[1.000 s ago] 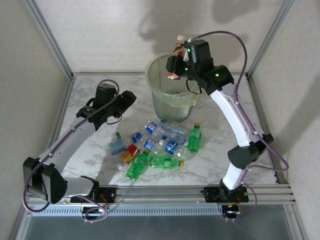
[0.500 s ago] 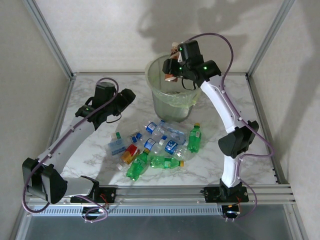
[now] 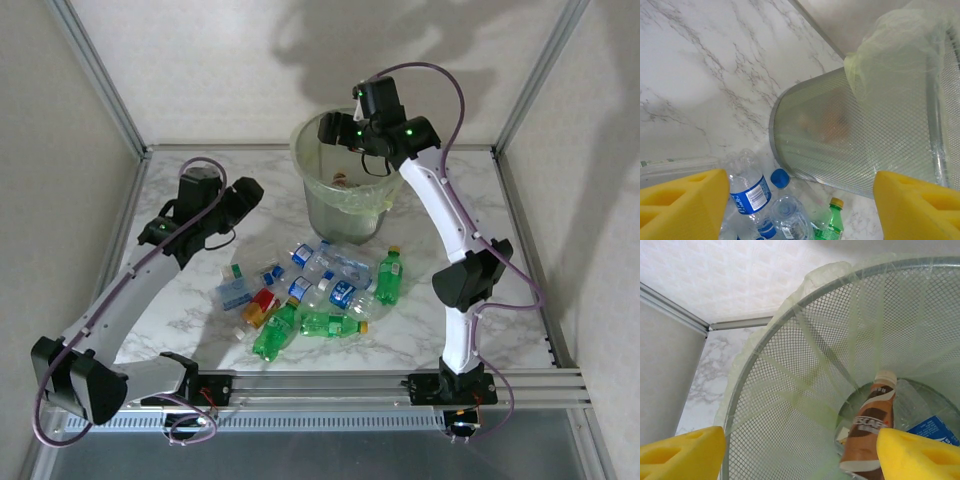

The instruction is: Put the plastic bottles in the bin

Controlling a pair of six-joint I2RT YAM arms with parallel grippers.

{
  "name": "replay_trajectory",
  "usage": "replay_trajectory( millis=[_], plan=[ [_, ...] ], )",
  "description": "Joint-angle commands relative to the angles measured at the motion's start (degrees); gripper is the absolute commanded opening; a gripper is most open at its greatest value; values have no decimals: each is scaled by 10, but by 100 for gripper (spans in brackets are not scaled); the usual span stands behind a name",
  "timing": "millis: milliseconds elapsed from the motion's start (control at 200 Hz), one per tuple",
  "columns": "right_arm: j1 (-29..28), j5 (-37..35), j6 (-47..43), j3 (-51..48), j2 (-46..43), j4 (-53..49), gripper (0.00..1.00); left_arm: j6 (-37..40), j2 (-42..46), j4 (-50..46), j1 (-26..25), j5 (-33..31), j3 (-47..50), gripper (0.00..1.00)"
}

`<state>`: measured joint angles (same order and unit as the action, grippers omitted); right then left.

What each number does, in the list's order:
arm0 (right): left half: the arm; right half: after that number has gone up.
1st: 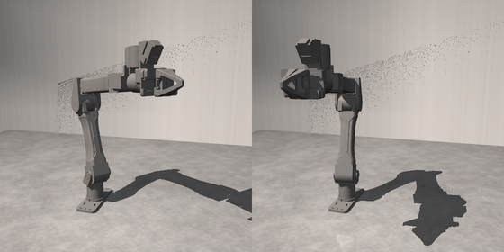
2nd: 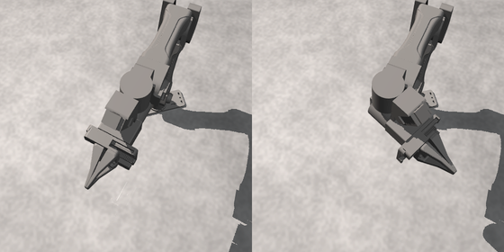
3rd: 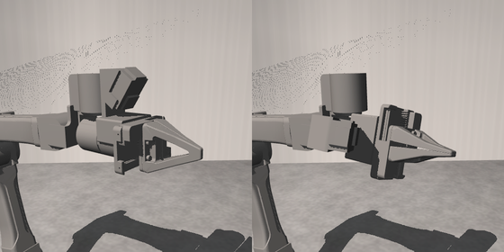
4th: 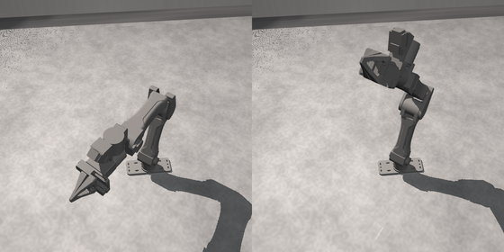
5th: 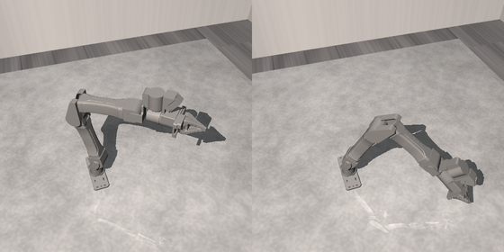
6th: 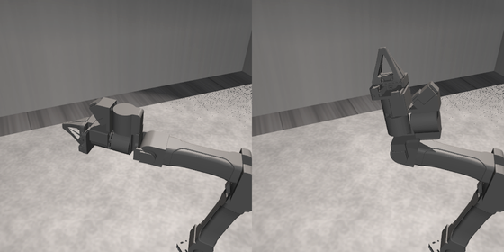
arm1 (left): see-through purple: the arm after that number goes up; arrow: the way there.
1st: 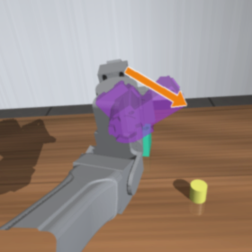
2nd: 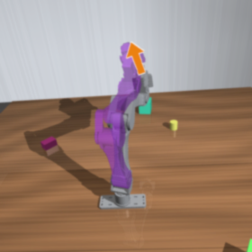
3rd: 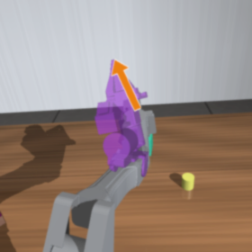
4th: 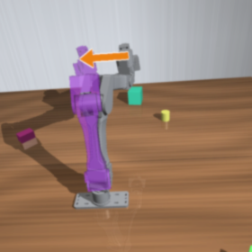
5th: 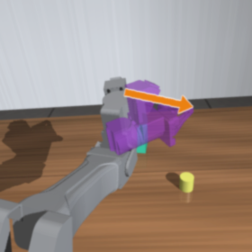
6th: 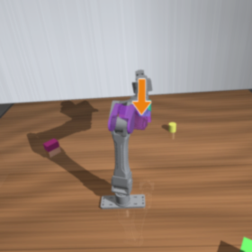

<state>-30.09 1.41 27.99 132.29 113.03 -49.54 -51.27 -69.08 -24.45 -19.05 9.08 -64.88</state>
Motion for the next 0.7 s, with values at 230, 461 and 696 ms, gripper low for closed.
replay_trajectory(
  millis=[230, 461, 696],
  plan=[
    [-44, 6, -5, -173, -192, 64, 78, -41, 20, -48, 13, -28, 57, 79],
    [-94, 20, 13, -328, -311, 123, 80, -65, 12, -57, 6, -33, 73, 84],
    [-118, 7, 31, -387, -343, 138, 80, -154, 48, -77, -5, -55, 139, 85]
  ],
)
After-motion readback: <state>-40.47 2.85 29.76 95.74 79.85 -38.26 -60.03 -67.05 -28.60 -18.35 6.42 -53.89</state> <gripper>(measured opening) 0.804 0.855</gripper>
